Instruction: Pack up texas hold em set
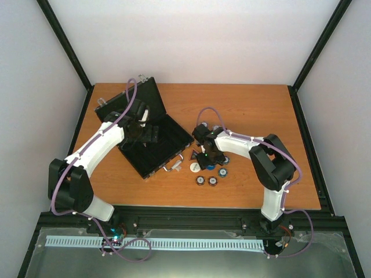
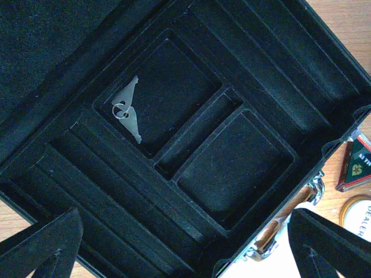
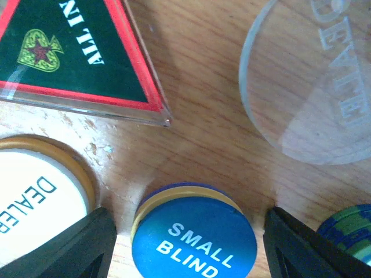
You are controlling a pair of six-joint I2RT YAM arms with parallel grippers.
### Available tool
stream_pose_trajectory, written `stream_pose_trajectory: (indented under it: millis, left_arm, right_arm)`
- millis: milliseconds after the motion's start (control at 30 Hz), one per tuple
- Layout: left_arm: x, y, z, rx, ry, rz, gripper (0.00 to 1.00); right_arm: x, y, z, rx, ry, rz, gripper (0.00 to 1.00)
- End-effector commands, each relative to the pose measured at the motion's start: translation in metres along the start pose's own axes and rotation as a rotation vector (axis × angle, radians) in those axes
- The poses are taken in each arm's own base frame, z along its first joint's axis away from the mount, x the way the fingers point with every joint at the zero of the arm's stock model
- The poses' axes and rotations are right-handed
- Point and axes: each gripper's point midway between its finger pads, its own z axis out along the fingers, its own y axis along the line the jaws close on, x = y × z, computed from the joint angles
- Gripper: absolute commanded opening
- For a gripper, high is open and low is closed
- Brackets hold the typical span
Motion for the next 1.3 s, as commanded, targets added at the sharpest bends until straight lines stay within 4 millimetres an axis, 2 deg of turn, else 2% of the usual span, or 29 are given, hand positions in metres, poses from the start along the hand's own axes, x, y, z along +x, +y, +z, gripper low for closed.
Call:
stream_pose_trajectory:
  millis: [0,167,400,967,1267]
  left_arm:
    - [-0.005,-0.002,-0.002,0.003,-0.014,0.018,1.00]
    - [-0.004,-0.001,-0.002,-0.002,-0.013,0.021,1.00]
    - [-0.002,-0.001,0.000,-0.003,-0.009,0.018,1.00]
    - [0.002,0.003,0.001,-0.018,-0.011,0.015,1.00]
    - [0.004,0.006,0.002,-0.030,-0.011,0.011,1.00]
  right_arm:
    - [0.012,0.007,0.013,0.012,0.059,-0.005,0.72]
    - [0.018,0.003,0.020,0.036,0.082,0.009,0.70]
    - [0.030,-0.012,0.029,0.116,0.101,0.022,0.69]
    - [0.053,-0.023,0.048,0.120,0.159,0.014,0.65]
    - [0.053,-0.030,0.054,0.113,0.172,0.015,0.63]
